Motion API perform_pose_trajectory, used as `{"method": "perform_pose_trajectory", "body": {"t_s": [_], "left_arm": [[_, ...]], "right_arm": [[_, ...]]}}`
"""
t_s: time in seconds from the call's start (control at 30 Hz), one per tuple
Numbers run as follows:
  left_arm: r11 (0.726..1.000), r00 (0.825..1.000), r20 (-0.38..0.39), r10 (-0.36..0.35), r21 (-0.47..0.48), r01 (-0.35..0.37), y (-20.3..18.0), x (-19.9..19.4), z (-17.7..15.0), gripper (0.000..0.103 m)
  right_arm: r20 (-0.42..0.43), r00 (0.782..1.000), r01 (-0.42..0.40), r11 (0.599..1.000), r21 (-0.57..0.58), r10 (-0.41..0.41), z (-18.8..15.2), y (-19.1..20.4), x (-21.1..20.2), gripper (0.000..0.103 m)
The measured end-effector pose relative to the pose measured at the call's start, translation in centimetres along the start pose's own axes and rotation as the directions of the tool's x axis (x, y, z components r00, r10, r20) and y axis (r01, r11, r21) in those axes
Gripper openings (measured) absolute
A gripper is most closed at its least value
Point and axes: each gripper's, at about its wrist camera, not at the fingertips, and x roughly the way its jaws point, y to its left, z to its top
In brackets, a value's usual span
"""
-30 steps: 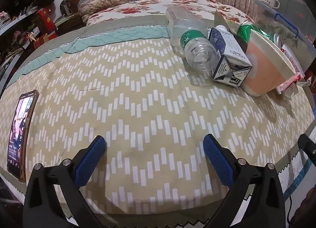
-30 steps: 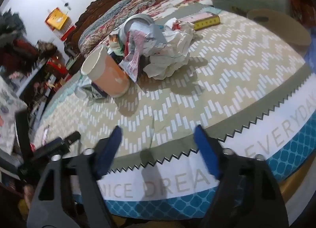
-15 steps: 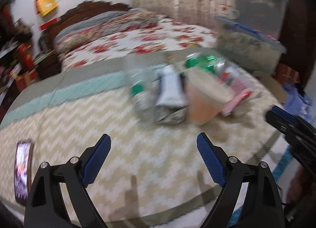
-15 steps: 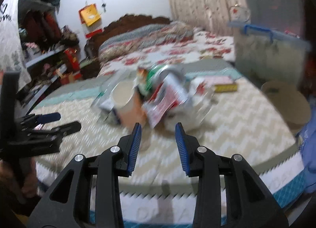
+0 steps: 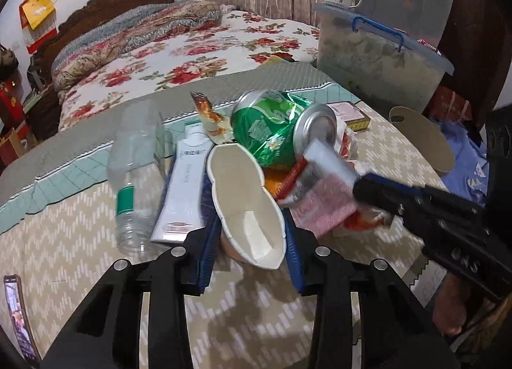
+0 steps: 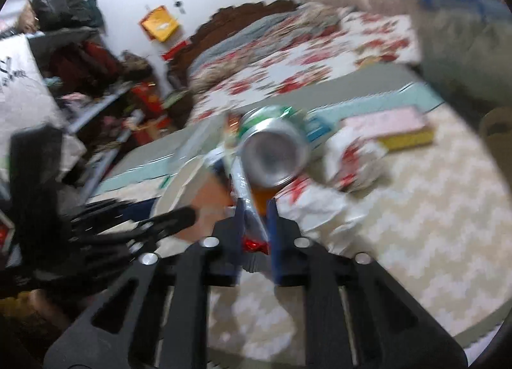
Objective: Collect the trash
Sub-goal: 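Grasp the orange paper cup with the left tool while the right grasps the red wrapper, then carry cup and wrapper to the beige bin and open both tools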
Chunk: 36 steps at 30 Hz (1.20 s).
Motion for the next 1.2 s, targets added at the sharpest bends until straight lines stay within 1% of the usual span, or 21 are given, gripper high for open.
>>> {"method": "perform_pose_trajectory", "body": {"t_s": [0.03, 0.1, 0.17, 0.33, 0.4, 0.43, 0.5, 0.53, 0.57, 0.6, 0.63, 0.7, 0.73, 0.83, 0.9, 1.0, 1.03, 1.07, 1.1, 1.13, 1.2], "left_arm": [[1.000, 1.000, 0.015, -0.004, -0.004, 0.005, 0.1, -0.6, -0.2, 0.029], [1.000, 0.999, 0.049, -0.020, -0.023, 0.021, 0.8, -1.9, -0.8, 0.027], [0.999, 0.994, 0.101, -0.040, -0.032, 0.043, 0.8, -3.7, -0.7, 0.027], [0.991, 0.975, 0.182, -0.129, -0.016, 0.134, -0.9, -6.6, 1.2, 0.026], [0.992, 0.974, 0.192, -0.123, 0.014, 0.122, -2.1, -7.0, 2.0, 0.027], [0.993, 0.975, 0.189, -0.120, 0.022, 0.118, -2.5, -6.9, 2.2, 0.027], [0.991, 0.976, 0.171, -0.133, 0.022, 0.131, -2.9, -6.7, 2.5, 0.027], [0.990, 0.978, 0.158, -0.138, 0.019, 0.137, -3.0, -6.5, 2.5, 0.027], [0.990, 0.979, 0.150, -0.140, 0.015, 0.139, -2.9, -6.3, 2.4, 0.027], [0.990, 0.980, 0.142, -0.140, 0.012, 0.140, -2.9, -6.2, 2.3, 0.028], [0.990, 0.981, 0.136, -0.141, 0.012, 0.140, -2.8, -6.1, 2.1, 0.028], [0.991, 0.983, 0.121, -0.137, 0.009, 0.137, -2.4, -5.9, 1.4, 0.028], [0.991, 0.985, 0.109, -0.136, 0.001, 0.136, -2.1, -5.7, 1.0, 0.028], [0.989, 0.986, 0.089, -0.143, -0.019, 0.145, -1.2, -5.6, 0.1, 0.028], [0.989, 0.985, 0.087, -0.147, -0.020, 0.149, -0.8, -5.7, -0.5, 0.028], [0.988, 0.984, 0.084, -0.154, -0.013, 0.156, -0.5, -6.1, -1.2, 0.029], [0.987, 0.984, 0.084, -0.158, -0.011, 0.159, -0.4, -6.2, -1.4, 0.029], [0.987, 0.984, 0.084, -0.159, -0.009, 0.160, -0.4, -6.2, -1.5, 0.029], [0.987, 0.984, 0.084, -0.160, -0.007, 0.161, -0.4, -6.2, -1.7, 0.029], [0.987, 0.983, 0.082, -0.161, -0.005, 0.162, -0.4, -6.1, -1.8, 0.030], [0.985, 0.983, 0.075, -0.170, -0.007, 0.171, -0.3, -5.9, -1.9, 0.030]], "right_arm": [[0.005, 1.000, -0.012, 1.000, 0.003, 0.012, -0.3, 0.1, -0.3, 0.008], [0.029, 0.999, -0.043, 0.999, 0.024, 0.042, -0.9, 0.0, -1.6, 0.007], [0.091, 0.993, -0.077, 0.996, 0.051, 0.072, -1.3, -0.5, -3.9, 0.007], [0.204, 0.970, -0.164, 0.974, 0.155, 0.131, -0.6, -3.4, -8.2, 0.007], [0.239, 0.967, -0.132, 0.976, 0.171, 0.089, -0.4, -4.4, -9.5, 0.007], [0.248, 0.967, -0.106, 0.980, 0.170, 0.062, -0.5, -4.8, -10.0, 0.011], [0.235, 0.971, -0.095, 0.978, 0.188, 0.049, -1.3, -5.4, -9.8, 0.011], [0.211, 0.975, -0.110, 0.971, 0.211, 0.064, -2.0, -5.9, -9.3, 0.016], [0.181, 0.980, -0.122, 0.965, 0.233, 0.080, -2.6, -6.1, -8.7, 0.025], [0.160, 0.984, -0.122, 0.963, 0.241, 0.085, -2.9, -6.3, -8.3, 0.061], [0.135, 0.988, -0.109, 0.964, 0.243, 0.078, -3.5, -6.1, -7.8, 0.083], [0.105, 0.992, -0.089, 0.974, 0.209, 0.068, -4.4, -5.4, -6.8, 0.078], [0.062, 0.996, -0.078, 0.980, 0.182, 0.068, -4.7, -4.7, -5.9, 0.073], [-0.032, 0.998, -0.046, 0.992, 0.115, 0.050, -5.8, -2.7, -3.7, 0.073], [-0.093, 0.996, -0.004, 0.998, 0.055, 0.009, -6.7, -1.7, -2.0, 0.072], [-0.113, 0.990, 0.072, 0.996, -0.054, -0.078, -7.8, 0.7, 0.0, 0.060], [-0.106, 0.988, 0.100, 0.991, -0.089, -0.109, -8.0, 1.4, 0.0, 0.050], [-0.097, 0.983, 0.144, 0.979, -0.141, -0.159, -8.2, 2.2, 0.5, 0.046], [-0.092, 0.978, 0.169, 0.971, -0.169, -0.186, -8.2, 2.5, 1.0, 0.030], [-0.081, 0.972, 0.201, 0.956, -0.213, -0.222, -8.4, 3.0, 1.3, 0.020], [-0.072, 0.965, 0.223, 0.938, -0.266, -0.250, -8.7, 3.5, 1.6, 0.010]]}}
